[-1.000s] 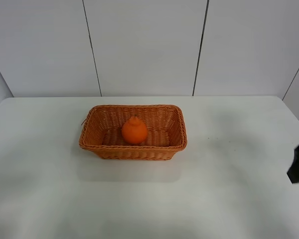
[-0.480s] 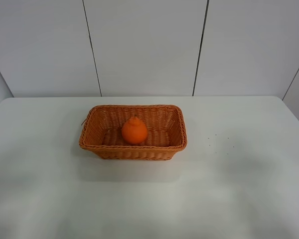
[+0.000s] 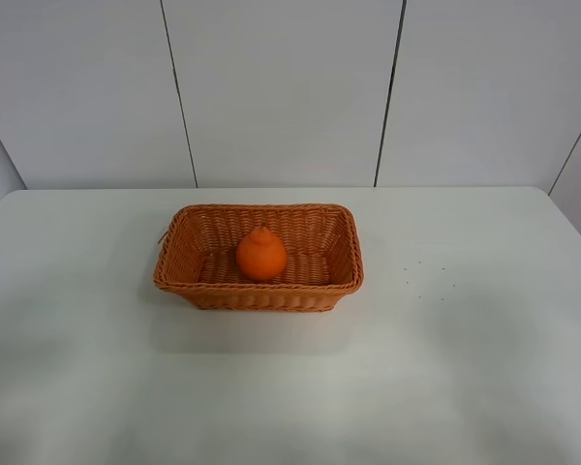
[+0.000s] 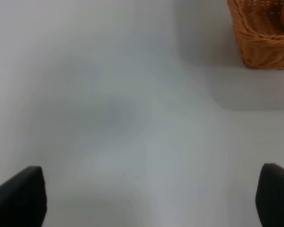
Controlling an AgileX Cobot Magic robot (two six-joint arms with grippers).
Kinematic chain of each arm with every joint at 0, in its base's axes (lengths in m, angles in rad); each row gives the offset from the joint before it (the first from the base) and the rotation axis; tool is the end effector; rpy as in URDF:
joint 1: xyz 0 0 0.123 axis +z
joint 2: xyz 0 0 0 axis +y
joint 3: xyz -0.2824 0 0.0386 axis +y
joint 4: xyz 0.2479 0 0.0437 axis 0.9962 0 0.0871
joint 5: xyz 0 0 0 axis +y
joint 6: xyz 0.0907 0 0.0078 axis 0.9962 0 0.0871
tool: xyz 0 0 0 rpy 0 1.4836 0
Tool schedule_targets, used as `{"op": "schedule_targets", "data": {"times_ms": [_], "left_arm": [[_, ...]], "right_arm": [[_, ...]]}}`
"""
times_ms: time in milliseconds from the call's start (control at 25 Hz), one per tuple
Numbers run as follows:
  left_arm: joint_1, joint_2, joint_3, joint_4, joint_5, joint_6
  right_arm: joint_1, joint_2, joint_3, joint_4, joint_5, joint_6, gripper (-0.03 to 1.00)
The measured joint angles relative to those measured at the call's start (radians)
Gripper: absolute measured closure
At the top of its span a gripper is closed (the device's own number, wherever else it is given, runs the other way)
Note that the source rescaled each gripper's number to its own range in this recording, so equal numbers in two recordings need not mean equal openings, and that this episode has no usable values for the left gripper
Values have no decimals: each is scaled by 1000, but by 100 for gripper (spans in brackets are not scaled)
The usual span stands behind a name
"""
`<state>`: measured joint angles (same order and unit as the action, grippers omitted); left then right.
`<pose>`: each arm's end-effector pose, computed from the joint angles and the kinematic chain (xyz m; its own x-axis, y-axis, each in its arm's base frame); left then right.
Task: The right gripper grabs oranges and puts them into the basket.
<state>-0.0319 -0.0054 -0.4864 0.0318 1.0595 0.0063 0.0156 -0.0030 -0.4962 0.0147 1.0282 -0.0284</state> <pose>-0.0040 0.0027 0.2735 -0.4615 0.0366 -0.8864 0.0174 0.9993 0.0322 -0.0036 0.0011 0.2788 -0.4268 -0.0275 -0.9039 -0.0359 0.9993 -0.0134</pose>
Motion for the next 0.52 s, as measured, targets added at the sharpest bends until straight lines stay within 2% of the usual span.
{"op": "schedule_targets", "data": {"times_ms": [520], "left_arm": [[0, 0, 0, 0, 0, 0]], "right_arm": [[0, -1, 0, -5, -1, 9, -3]]}}
